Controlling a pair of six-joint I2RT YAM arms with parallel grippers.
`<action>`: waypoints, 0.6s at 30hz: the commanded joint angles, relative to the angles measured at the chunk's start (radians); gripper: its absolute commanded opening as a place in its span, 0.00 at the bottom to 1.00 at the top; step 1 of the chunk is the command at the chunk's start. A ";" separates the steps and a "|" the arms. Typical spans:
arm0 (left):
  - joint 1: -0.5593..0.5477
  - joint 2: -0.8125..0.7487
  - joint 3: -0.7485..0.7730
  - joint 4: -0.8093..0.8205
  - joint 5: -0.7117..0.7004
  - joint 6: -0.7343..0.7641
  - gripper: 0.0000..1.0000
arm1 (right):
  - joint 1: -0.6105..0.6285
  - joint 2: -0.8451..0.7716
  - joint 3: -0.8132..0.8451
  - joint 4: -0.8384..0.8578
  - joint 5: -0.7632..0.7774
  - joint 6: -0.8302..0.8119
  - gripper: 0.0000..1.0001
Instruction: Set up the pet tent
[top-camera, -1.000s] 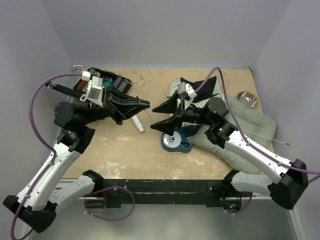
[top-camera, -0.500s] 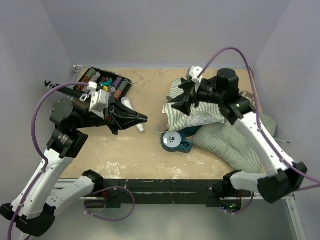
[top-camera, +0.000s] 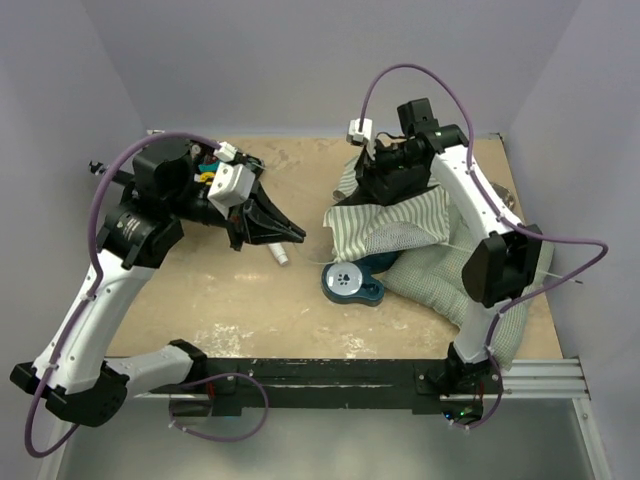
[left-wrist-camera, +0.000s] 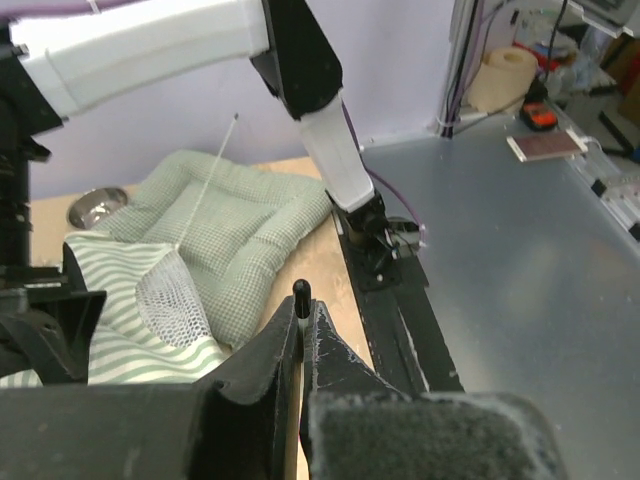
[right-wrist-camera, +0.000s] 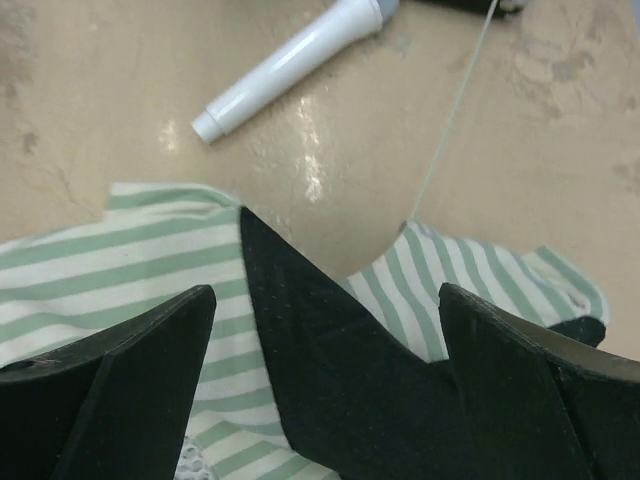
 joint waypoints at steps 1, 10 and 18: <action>0.000 0.049 0.071 -0.331 0.023 0.227 0.00 | 0.056 -0.085 0.048 -0.044 -0.121 0.062 0.98; -0.001 0.066 0.096 -0.472 0.007 0.403 0.00 | 0.120 -0.015 0.019 -0.044 -0.071 0.091 0.99; 0.000 0.064 0.069 -0.487 0.003 0.468 0.00 | 0.133 0.015 -0.066 -0.044 -0.049 0.095 0.98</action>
